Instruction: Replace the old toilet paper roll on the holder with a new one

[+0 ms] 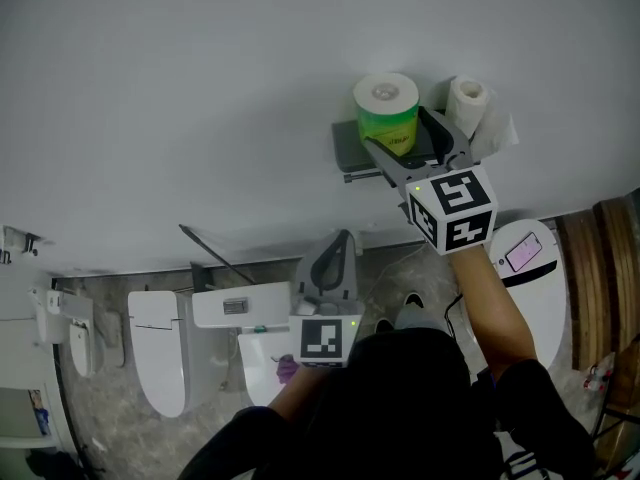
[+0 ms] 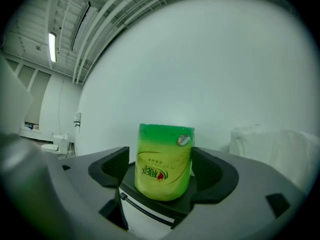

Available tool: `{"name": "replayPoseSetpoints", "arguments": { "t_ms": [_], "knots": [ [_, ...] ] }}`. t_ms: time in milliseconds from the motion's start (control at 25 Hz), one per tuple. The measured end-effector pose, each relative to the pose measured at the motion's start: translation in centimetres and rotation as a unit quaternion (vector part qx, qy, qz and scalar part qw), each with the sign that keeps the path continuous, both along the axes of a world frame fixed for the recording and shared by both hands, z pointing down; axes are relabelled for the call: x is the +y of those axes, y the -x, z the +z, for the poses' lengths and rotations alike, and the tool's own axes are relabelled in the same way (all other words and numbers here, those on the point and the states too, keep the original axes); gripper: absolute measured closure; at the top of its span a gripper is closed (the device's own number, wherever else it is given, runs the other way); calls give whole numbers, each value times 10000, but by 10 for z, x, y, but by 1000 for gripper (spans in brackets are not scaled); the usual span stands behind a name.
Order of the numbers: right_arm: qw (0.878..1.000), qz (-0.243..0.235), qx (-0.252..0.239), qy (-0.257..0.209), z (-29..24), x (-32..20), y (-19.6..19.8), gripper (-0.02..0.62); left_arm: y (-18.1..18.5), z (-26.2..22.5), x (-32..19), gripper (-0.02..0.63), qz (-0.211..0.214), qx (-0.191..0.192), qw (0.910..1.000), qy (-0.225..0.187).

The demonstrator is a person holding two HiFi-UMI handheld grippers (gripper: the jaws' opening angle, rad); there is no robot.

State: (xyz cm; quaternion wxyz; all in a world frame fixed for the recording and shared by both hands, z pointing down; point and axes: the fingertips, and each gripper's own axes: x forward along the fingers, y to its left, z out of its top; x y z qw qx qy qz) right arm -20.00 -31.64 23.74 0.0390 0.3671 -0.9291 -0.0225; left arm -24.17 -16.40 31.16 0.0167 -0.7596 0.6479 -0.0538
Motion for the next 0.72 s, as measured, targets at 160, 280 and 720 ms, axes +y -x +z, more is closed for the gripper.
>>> {"name": "replayPoseSetpoints", "arguments": {
  "t_ms": [160, 280, 720],
  "knots": [
    [9995, 203, 199, 136, 6, -12, 6, 225, 5, -1, 1, 592, -66, 20, 10000, -20],
    [9993, 231, 272, 132, 8, -15, 7, 225, 6, -1, 0, 592, -86, 60, 9999, -33],
    [9981, 207, 117, -567, -40, -3, -1, 225, 8, -2, -1, 592, 33, -28, 10000, -46]
  ]
}}
